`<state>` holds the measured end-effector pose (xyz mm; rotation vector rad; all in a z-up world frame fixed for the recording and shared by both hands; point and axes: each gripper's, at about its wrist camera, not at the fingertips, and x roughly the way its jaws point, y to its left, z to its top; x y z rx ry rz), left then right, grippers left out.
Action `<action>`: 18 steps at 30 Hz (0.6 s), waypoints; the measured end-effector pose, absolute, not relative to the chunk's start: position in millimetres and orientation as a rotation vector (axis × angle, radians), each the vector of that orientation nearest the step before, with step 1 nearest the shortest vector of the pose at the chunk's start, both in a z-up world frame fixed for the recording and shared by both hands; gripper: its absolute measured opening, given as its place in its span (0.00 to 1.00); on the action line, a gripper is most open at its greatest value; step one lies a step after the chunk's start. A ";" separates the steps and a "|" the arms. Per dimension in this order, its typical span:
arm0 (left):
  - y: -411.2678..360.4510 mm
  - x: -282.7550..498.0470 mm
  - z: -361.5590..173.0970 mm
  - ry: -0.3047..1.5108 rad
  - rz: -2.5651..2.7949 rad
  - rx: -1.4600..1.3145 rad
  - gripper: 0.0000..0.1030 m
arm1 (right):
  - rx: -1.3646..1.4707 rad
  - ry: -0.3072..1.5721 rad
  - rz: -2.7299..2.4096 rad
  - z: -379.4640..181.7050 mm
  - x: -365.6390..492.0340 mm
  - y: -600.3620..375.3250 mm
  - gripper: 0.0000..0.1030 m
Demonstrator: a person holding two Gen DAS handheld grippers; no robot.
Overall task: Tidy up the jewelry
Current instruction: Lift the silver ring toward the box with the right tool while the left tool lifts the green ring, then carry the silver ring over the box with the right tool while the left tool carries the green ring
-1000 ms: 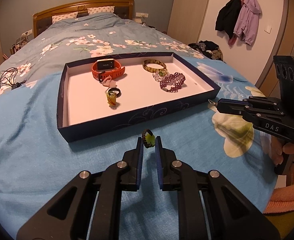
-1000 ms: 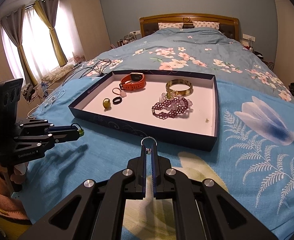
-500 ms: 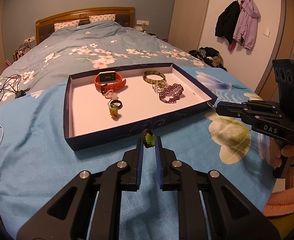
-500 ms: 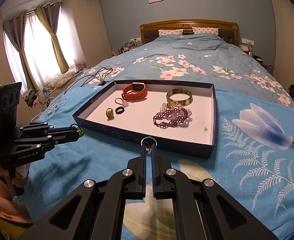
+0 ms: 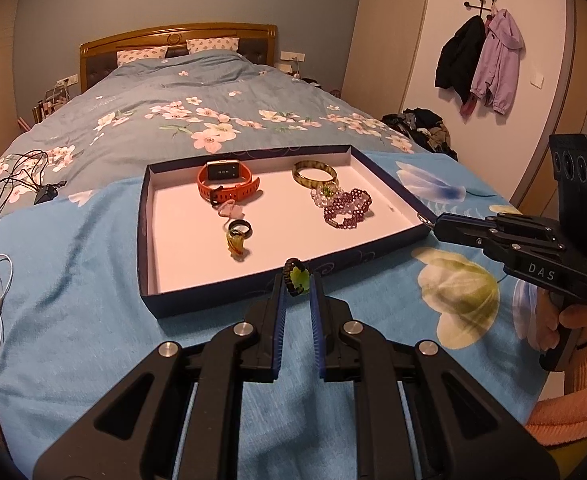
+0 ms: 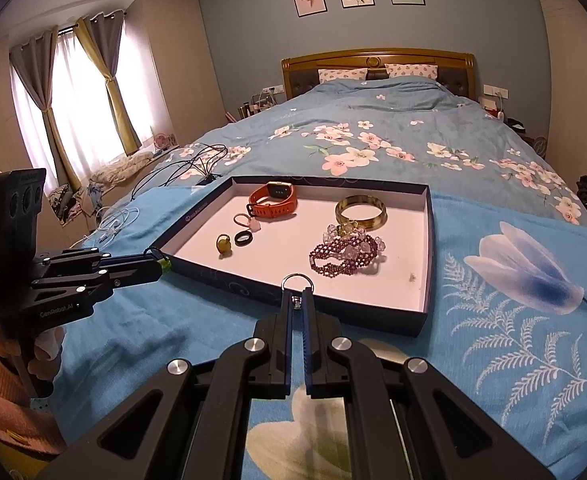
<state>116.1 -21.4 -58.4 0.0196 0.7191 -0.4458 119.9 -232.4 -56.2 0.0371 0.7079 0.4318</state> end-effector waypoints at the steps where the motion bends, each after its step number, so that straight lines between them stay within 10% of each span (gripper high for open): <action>1: -21.1 116.7 -57.6 0.718 -0.446 0.016 0.12 | 0.039 0.706 0.432 -55.6 120.5 -232.5 0.03; 18: -21.8 123.0 -48.9 0.695 -0.434 0.012 0.12 | 0.038 0.682 0.431 -48.0 127.1 -231.0 0.03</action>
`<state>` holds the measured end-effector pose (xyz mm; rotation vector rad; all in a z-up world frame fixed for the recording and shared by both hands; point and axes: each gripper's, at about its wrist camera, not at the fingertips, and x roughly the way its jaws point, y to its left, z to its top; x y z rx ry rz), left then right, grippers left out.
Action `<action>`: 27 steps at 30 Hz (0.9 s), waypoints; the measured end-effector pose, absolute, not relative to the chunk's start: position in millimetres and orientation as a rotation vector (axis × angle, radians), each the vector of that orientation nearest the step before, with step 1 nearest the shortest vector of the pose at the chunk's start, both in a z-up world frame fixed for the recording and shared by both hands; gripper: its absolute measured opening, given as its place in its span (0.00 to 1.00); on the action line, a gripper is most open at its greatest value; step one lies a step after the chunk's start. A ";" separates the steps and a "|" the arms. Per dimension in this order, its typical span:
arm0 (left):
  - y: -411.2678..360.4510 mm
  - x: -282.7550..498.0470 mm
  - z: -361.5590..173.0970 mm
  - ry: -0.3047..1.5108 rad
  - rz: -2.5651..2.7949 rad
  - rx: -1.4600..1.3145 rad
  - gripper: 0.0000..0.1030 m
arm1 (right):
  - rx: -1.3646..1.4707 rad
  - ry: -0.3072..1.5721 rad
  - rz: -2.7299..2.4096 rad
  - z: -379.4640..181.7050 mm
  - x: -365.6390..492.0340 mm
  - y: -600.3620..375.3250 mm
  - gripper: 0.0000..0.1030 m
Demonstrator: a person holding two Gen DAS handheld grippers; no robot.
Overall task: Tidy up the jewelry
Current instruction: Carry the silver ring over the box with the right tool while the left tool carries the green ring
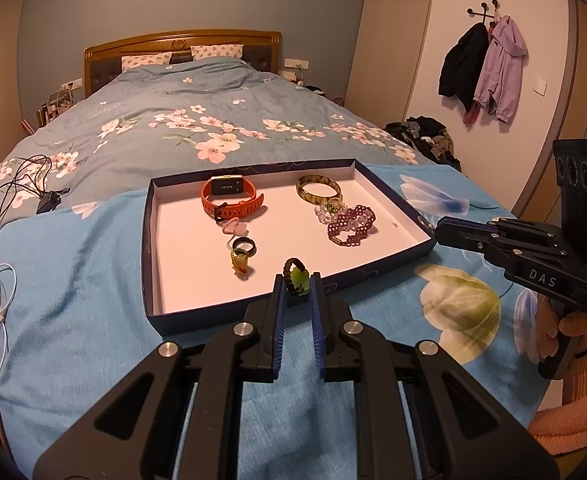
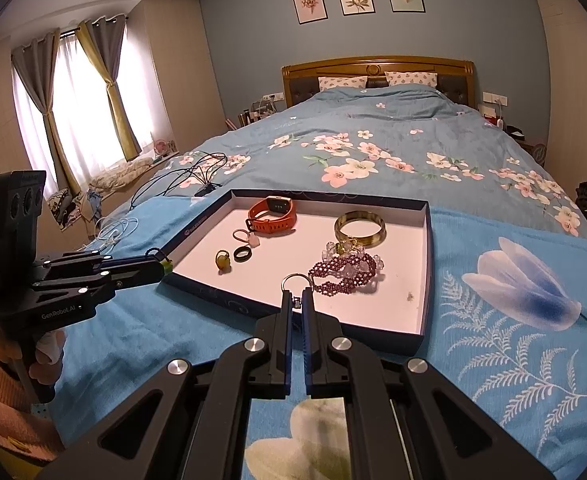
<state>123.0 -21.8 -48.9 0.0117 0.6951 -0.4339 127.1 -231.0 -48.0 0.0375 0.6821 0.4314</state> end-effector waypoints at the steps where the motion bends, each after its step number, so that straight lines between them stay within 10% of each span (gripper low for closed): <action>1: -21.5 123.5 -48.4 0.694 -0.433 0.011 0.12 | 0.037 0.682 0.431 -47.5 128.0 -231.0 0.03; 27: -20.9 136.1 -39.3 0.669 -0.417 0.017 0.12 | 0.026 0.673 0.427 -41.5 140.3 -228.4 0.03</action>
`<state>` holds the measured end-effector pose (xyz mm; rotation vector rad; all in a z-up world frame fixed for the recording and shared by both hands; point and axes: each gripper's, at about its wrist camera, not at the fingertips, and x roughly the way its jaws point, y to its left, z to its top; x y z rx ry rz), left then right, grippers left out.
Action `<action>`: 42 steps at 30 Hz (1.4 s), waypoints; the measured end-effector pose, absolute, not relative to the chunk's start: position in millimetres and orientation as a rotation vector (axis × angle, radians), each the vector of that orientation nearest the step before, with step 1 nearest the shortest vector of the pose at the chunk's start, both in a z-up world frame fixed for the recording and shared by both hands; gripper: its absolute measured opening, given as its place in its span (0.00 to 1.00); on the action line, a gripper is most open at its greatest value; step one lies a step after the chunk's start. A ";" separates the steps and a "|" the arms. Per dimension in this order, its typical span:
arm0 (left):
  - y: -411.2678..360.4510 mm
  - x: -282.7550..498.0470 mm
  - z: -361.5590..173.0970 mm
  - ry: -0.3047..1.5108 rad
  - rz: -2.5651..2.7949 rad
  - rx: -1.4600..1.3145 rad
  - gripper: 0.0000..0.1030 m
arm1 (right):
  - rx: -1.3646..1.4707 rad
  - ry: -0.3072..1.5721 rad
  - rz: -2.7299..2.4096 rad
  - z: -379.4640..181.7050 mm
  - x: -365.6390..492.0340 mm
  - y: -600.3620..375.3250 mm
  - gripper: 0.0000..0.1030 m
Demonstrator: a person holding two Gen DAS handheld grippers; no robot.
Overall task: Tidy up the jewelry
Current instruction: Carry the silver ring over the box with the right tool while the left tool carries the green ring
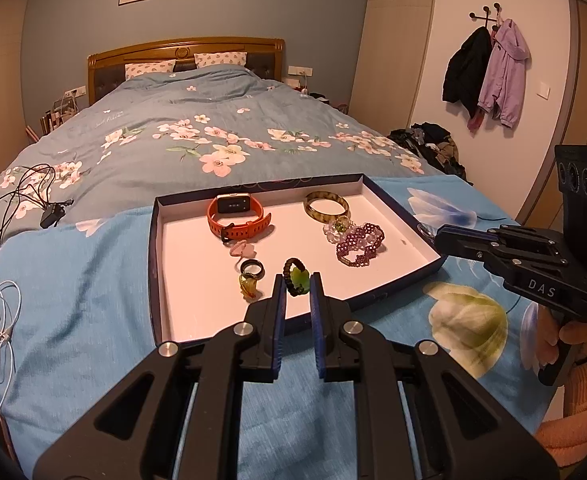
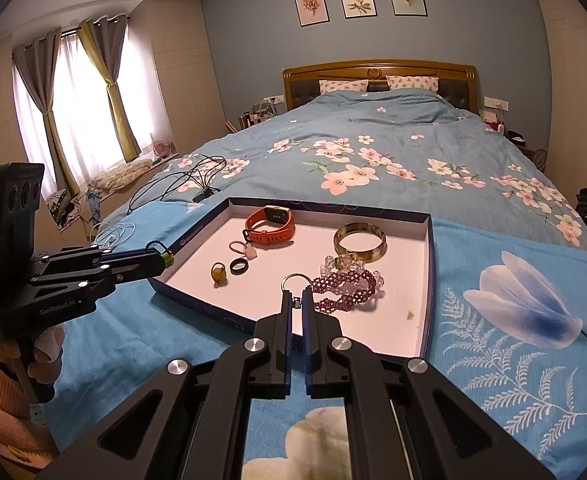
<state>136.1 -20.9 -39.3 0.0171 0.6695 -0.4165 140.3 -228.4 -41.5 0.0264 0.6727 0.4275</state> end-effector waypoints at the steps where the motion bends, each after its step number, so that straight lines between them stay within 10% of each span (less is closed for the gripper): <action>1: -20.8 136.6 -39.0 0.669 -0.416 0.017 0.12 | 0.026 0.672 0.427 -41.2 140.6 -228.6 0.03; 42: -18.9 164.6 -40.1 0.654 -0.371 0.033 0.12 | 0.022 0.669 0.417 -36.9 168.2 -225.8 0.03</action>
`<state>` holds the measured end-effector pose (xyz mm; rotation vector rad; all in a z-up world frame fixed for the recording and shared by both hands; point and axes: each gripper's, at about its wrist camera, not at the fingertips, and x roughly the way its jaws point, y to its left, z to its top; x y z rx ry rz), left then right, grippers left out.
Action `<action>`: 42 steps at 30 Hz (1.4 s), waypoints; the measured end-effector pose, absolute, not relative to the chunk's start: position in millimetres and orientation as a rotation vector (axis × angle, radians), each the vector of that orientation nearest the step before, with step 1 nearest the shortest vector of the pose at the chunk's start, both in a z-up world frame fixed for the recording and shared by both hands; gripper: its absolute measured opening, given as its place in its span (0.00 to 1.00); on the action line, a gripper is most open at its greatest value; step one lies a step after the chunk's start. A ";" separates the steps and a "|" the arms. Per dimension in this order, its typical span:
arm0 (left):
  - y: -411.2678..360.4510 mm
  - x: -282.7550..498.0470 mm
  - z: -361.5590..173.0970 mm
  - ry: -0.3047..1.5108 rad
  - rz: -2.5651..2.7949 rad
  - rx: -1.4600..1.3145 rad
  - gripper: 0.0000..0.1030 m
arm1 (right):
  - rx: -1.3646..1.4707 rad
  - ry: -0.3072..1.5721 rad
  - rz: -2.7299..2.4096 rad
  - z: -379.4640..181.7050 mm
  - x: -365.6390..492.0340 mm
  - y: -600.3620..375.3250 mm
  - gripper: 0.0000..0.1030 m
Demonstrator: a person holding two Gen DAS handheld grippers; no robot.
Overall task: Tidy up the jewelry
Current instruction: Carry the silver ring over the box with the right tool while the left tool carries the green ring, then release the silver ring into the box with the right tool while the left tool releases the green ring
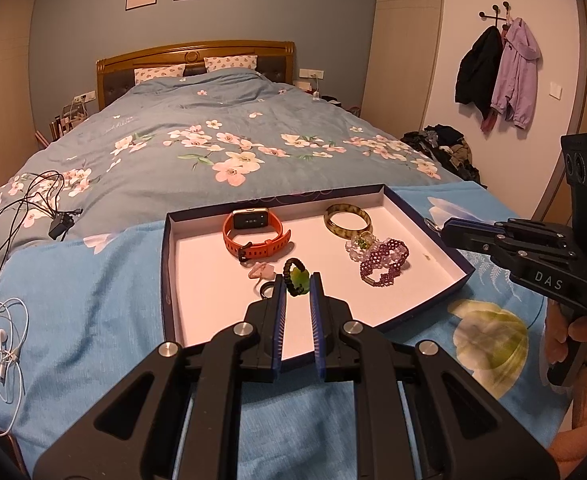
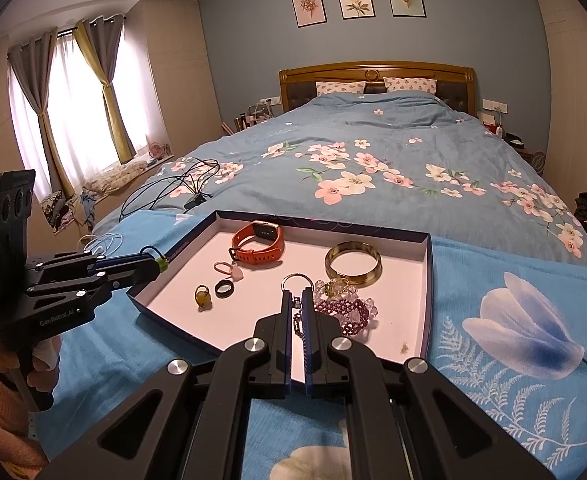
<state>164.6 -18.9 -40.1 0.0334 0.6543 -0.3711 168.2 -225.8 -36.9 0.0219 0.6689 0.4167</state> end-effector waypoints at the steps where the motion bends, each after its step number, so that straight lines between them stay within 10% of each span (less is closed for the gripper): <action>1: -19.2 163.8 -39.8 0.656 -0.373 0.032 0.12 | 0.021 0.669 0.416 -37.5 168.2 -225.9 0.03; 42: -19.4 185.0 -46.5 0.665 -0.349 0.035 0.12 | 0.027 0.696 0.410 -47.7 180.9 -225.2 0.03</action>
